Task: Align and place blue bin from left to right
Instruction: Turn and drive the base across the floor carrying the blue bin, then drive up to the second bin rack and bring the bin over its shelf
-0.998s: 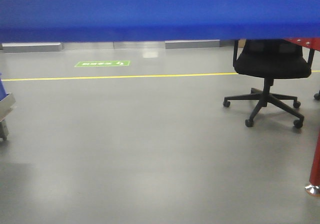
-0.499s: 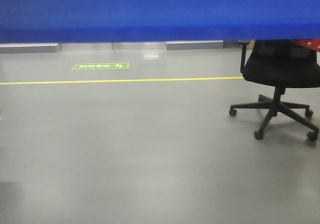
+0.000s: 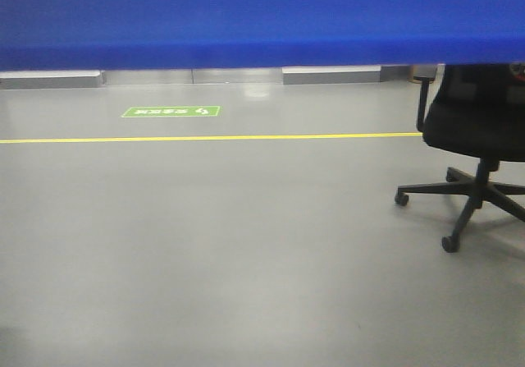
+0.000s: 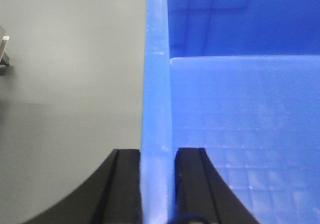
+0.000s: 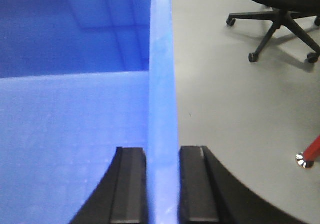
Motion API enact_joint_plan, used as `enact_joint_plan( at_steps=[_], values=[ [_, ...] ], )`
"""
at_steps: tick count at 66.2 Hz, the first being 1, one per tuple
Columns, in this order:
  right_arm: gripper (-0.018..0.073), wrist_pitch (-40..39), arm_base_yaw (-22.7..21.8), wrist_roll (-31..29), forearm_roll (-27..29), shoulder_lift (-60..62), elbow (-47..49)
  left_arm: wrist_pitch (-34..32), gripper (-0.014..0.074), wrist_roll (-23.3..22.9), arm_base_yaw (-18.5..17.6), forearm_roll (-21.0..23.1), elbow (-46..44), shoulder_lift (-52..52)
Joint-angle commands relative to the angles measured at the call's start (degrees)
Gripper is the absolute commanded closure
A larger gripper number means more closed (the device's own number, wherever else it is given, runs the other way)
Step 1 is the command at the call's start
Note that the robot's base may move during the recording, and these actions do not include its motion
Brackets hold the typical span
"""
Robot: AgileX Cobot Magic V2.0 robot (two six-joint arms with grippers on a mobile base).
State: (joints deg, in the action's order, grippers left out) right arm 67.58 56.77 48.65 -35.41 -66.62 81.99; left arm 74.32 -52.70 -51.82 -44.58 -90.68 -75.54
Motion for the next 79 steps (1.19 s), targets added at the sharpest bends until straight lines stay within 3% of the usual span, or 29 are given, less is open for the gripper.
enact_joint_plan(
  at_steps=[1, 79],
  values=[
    [0.0629, -6.8, 0.5, -0.1, -0.8, 0.4, 0.6, -5.3, 0.0707, -0.4, -0.9, -1.2, -0.4, 0.3],
    [0.0629, -6.8, 0.5, -0.1, -0.8, 0.4, 0.6, -5.3, 0.0707, -0.4, -0.9, -1.2, -0.4, 0.3]
  ],
)
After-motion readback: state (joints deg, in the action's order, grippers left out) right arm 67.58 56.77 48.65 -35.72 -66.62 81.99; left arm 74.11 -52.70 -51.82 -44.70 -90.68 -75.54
